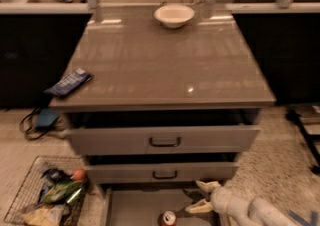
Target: Pick coke can from bottom drawer and place on counter
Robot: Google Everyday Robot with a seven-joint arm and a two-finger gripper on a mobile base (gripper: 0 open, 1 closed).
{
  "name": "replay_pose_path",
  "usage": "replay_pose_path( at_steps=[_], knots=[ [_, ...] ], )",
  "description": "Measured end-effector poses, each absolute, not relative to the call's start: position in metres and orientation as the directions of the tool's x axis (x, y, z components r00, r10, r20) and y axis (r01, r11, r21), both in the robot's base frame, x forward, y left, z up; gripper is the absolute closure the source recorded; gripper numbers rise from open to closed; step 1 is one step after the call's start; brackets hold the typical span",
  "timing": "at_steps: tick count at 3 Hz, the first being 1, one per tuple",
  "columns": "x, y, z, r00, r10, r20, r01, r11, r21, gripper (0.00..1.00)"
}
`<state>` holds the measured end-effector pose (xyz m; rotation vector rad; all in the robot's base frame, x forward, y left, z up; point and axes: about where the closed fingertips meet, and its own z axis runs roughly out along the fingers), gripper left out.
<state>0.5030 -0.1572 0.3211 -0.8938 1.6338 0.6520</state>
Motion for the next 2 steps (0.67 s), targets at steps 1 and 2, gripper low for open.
replay_pose_path(
  at_steps=[1,2],
  knots=[
    [0.5003,-0.1567,0.3211,-0.106,-0.218,-0.97,-0.826,0.563,-0.036,0.0],
    [0.5002,-0.1566,0.321,-0.106,-0.218,-0.97,-0.826,0.563,-0.036,0.0]
  ],
)
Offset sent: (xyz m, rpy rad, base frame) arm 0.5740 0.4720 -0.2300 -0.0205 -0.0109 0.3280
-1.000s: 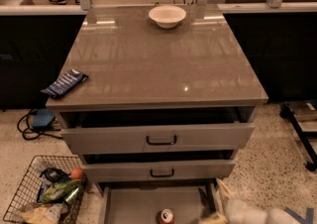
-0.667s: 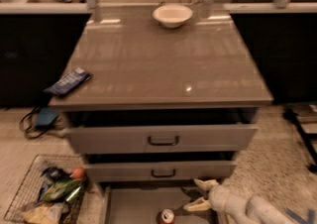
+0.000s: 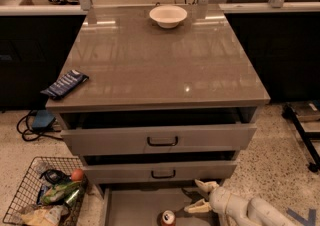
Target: Pick coke can from bottom drawer and place on counter
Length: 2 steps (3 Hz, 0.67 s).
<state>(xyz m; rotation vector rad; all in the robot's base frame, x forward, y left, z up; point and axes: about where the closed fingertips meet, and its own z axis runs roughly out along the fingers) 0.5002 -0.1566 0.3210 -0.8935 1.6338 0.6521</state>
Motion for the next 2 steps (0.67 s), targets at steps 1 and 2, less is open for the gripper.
replay_pose_path(
  at_steps=[1,2],
  knots=[
    [0.5003,-0.1566,0.321,-0.106,-0.218,-0.97,-0.826,0.563,-0.036,0.0],
    [0.5014,-0.155,0.3203,-0.106,-0.218,-0.97,-0.827,0.562,-0.036,0.0]
  ],
)
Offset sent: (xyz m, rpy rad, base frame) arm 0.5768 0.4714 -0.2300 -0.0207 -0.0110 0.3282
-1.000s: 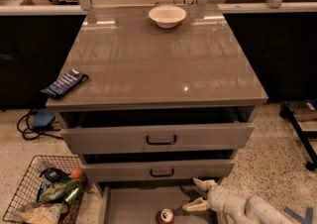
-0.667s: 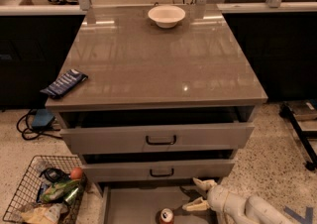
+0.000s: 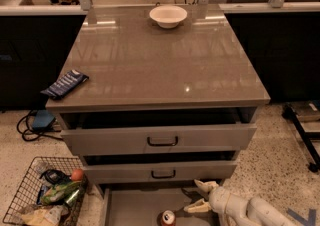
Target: Pick coke can from bottom drawer and place on counter
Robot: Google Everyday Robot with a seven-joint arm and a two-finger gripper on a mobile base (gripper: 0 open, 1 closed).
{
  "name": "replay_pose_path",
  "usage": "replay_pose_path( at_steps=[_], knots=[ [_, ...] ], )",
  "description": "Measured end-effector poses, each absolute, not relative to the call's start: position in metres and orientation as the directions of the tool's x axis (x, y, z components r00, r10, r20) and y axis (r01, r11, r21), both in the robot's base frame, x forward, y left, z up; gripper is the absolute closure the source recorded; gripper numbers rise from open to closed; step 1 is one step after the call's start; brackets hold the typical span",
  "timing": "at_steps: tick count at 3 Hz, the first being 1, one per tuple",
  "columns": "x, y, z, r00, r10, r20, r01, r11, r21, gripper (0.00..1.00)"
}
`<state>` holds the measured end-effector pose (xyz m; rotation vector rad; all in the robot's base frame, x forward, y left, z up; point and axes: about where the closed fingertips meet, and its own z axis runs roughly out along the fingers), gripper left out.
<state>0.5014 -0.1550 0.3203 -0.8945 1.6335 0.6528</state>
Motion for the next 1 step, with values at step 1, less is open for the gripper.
replay_pose_path(
  at_steps=[1],
  knots=[
    [0.5013,-0.1549,0.3203,-0.106,-0.218,-0.97,-0.827,0.562,-0.036,0.0]
  ],
)
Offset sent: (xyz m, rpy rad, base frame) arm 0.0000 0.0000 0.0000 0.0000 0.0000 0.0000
